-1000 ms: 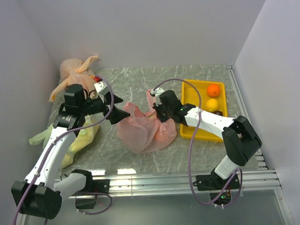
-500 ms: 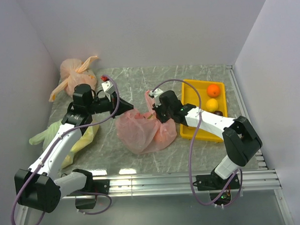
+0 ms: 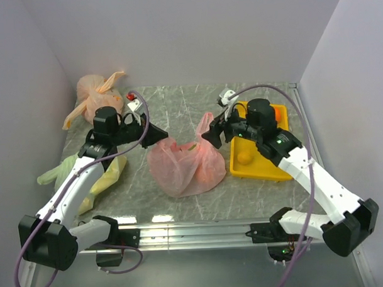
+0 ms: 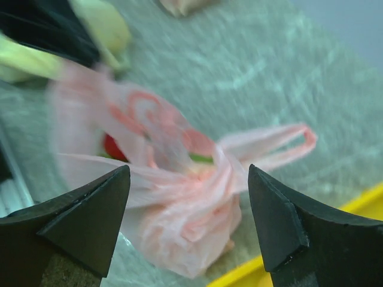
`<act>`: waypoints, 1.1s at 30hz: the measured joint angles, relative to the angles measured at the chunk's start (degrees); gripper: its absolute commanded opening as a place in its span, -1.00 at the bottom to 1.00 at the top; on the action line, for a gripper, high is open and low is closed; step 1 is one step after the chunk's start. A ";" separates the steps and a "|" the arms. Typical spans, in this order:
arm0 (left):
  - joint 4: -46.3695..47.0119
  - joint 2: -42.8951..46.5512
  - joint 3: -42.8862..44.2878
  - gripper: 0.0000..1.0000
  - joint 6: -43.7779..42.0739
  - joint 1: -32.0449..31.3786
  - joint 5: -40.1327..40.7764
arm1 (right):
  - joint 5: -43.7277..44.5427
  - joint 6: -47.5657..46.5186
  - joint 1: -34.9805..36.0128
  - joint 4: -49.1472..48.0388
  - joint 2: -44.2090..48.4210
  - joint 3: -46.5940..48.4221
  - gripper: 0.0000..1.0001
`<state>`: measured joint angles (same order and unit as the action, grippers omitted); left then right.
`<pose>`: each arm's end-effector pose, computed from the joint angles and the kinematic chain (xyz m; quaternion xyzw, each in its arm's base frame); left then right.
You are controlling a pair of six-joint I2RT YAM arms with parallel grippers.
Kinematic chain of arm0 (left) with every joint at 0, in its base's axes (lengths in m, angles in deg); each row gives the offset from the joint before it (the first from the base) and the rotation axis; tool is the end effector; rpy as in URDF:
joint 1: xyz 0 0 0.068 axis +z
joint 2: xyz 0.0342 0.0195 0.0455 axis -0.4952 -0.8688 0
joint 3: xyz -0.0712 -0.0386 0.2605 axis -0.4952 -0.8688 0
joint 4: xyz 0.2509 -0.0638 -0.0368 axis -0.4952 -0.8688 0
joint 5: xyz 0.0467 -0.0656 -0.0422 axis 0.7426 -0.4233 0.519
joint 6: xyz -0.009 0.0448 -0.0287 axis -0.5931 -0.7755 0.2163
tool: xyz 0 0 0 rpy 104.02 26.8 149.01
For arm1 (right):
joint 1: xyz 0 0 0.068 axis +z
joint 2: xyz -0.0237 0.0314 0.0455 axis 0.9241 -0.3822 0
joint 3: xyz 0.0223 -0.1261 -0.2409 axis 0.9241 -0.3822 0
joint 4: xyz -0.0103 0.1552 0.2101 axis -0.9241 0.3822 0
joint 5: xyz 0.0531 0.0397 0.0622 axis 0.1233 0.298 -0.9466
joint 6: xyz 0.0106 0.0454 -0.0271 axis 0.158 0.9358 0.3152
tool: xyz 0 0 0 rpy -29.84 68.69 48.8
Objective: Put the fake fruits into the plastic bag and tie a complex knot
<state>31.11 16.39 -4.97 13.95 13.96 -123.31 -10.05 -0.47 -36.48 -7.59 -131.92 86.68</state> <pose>0.2349 -0.0935 0.3374 0.2843 0.7160 -0.4363 0.4650 0.2170 0.1465 0.3692 -0.3684 0.7167 0.2711 0.5264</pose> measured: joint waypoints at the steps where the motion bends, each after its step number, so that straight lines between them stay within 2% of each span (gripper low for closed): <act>1: -0.02 -0.42 0.13 -0.99 0.46 0.00 0.35 | -1.33 -0.20 0.22 -0.17 0.68 0.74 0.74; 5: 0.04 -1.22 0.15 -0.99 2.32 0.02 1.38 | -7.06 0.66 3.52 -4.22 -0.13 2.34 0.81; 9: 0.11 -1.46 0.15 -0.99 2.93 0.00 1.40 | -10.10 3.58 7.02 -11.02 -6.36 1.84 0.87; 15: 0.22 -3.06 0.79 -0.99 3.96 0.00 1.57 | -11.02 9.66 10.62 -21.40 -15.56 -0.70 0.92; 22: 0.57 -3.45 0.87 -0.99 5.11 0.00 1.60 | -11.85 15.02 13.99 -32.13 -21.09 -2.01 0.94; 25: 1.18 -4.13 1.14 -0.99 6.29 0.02 1.60 | -11.26 16.94 14.56 -36.17 -23.65 -2.01 0.70; 29: 1.88 -4.87 1.97 -0.99 8.20 0.02 1.86 | -10.12 19.85 14.69 -38.91 -28.46 -2.10 0.25; 33: 3.15 -5.81 3.10 -0.99 10.58 0.13 2.91 | -9.68 22.03 14.69 -40.72 -31.80 -4.79 0.00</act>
<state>34.25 10.58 -1.87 24.53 14.09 -120.40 -19.73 21.56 -21.80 -48.31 -163.72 81.89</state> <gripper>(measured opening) 0.025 0.534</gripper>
